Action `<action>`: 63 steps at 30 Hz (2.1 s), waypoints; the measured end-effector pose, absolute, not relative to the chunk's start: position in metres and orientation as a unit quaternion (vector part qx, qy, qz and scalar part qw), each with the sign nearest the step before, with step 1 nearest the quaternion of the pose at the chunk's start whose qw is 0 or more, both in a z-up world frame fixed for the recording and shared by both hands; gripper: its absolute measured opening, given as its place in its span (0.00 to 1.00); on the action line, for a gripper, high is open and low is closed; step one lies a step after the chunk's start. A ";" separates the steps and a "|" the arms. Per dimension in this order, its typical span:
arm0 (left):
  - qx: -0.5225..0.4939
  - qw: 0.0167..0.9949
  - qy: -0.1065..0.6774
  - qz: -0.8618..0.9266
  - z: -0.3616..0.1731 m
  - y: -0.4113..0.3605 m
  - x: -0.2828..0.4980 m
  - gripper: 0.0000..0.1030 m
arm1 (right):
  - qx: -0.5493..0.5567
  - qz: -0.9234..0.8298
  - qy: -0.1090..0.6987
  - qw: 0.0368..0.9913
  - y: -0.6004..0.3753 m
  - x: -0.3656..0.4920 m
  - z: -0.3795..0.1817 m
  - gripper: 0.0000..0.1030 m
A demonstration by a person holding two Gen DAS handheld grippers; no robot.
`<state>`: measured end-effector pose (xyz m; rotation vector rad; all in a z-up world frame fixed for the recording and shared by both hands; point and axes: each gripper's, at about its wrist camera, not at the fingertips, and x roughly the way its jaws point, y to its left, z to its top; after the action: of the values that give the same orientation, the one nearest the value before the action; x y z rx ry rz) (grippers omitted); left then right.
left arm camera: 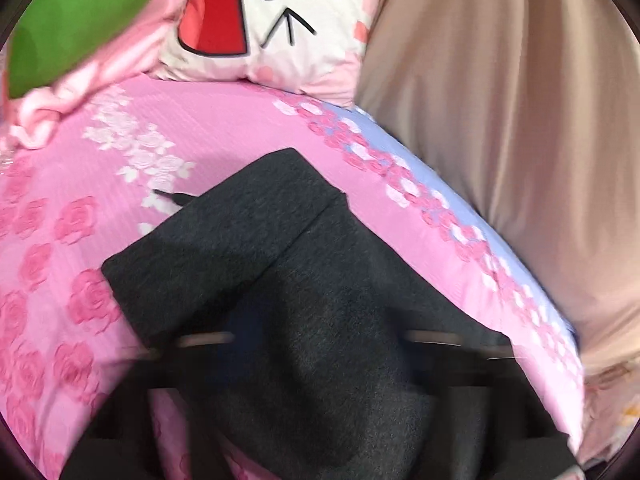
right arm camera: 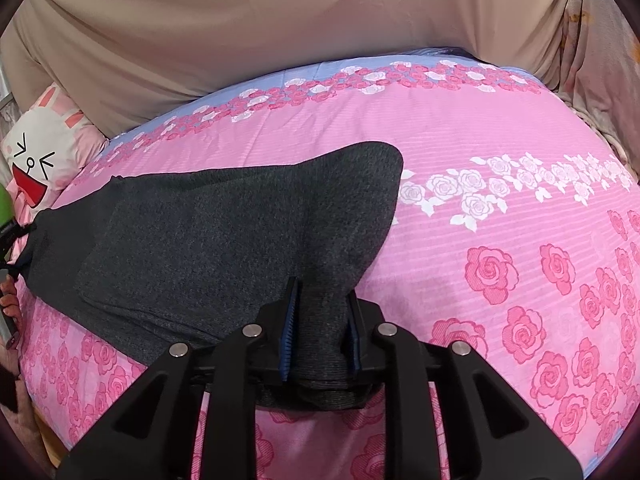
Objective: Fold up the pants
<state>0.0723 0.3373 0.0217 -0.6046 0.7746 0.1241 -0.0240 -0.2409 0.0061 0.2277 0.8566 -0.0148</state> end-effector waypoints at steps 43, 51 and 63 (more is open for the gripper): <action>-0.478 0.807 0.340 0.078 0.000 0.403 0.035 0.62 | 0.148 0.017 0.409 0.901 -0.252 -0.026 0.008 0.20; -0.438 0.838 0.324 0.039 0.041 0.374 0.038 0.12 | 0.143 0.044 0.373 0.916 -0.276 -0.028 0.049 0.11; -0.368 0.846 0.375 -0.087 0.051 0.236 0.012 0.12 | 0.136 -0.099 0.360 0.918 -0.410 -0.098 0.051 0.20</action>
<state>0.0118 0.2358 0.0513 -0.7754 0.7920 -0.1826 -0.0976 -0.4098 0.0510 0.2794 0.7397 -0.2038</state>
